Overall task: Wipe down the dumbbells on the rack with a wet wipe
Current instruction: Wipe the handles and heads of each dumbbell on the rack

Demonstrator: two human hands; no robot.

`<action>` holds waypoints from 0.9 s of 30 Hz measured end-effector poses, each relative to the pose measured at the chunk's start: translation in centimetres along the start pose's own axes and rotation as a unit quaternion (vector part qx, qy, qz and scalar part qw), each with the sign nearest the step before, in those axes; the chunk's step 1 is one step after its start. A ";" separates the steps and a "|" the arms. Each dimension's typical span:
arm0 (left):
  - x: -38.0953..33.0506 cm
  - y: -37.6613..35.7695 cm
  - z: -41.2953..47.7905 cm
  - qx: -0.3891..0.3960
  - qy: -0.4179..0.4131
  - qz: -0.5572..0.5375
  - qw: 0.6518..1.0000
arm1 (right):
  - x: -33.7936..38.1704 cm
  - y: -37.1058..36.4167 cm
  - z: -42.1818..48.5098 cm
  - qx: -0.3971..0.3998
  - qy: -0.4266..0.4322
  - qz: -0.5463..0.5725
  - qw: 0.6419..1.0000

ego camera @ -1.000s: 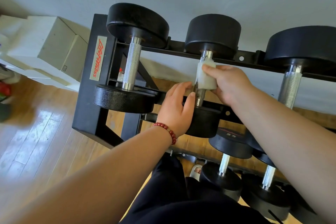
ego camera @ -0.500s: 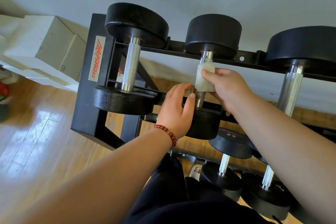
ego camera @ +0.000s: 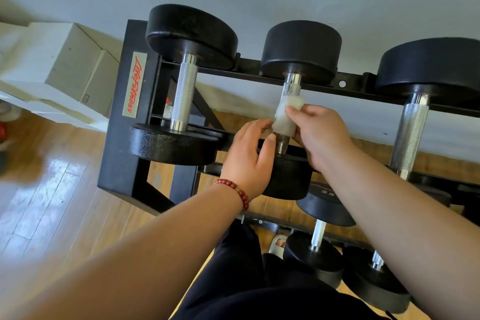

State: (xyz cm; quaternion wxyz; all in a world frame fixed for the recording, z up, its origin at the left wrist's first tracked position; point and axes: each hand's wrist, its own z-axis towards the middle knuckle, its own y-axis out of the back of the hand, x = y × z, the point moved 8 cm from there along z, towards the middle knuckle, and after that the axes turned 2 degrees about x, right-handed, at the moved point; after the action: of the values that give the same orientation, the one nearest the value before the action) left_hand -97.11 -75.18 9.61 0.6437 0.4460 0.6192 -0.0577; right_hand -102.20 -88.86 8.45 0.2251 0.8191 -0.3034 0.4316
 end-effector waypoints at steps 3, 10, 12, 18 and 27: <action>0.0 0.0 0.0 -0.001 0.000 0.002 1.000 | 0.3 -0.5 0.0 0.031 -0.003 0.014 0.999; -0.1 0.0 0.0 0.000 -0.002 -0.002 1.000 | 1.4 -0.1 0.7 -0.013 0.045 -0.078 0.996; -0.1 0.0 0.0 0.000 -0.001 -0.002 1.000 | 1.2 0.0 0.3 -0.014 0.070 -0.096 0.993; -0.1 0.1 0.0 -0.001 -0.004 -0.003 1.000 | 1.3 -0.4 0.6 0.021 0.065 -0.071 0.995; -0.2 0.1 -0.1 -0.002 -0.005 -0.003 1.000 | -0.2 0.0 0.7 0.075 0.007 -0.048 0.996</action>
State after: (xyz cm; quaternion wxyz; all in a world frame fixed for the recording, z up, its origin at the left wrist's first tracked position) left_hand -97.17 -75.15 9.90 0.6476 0.4424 0.6174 -0.0609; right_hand -101.86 -89.20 7.95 0.1853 0.8443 -0.2289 0.4477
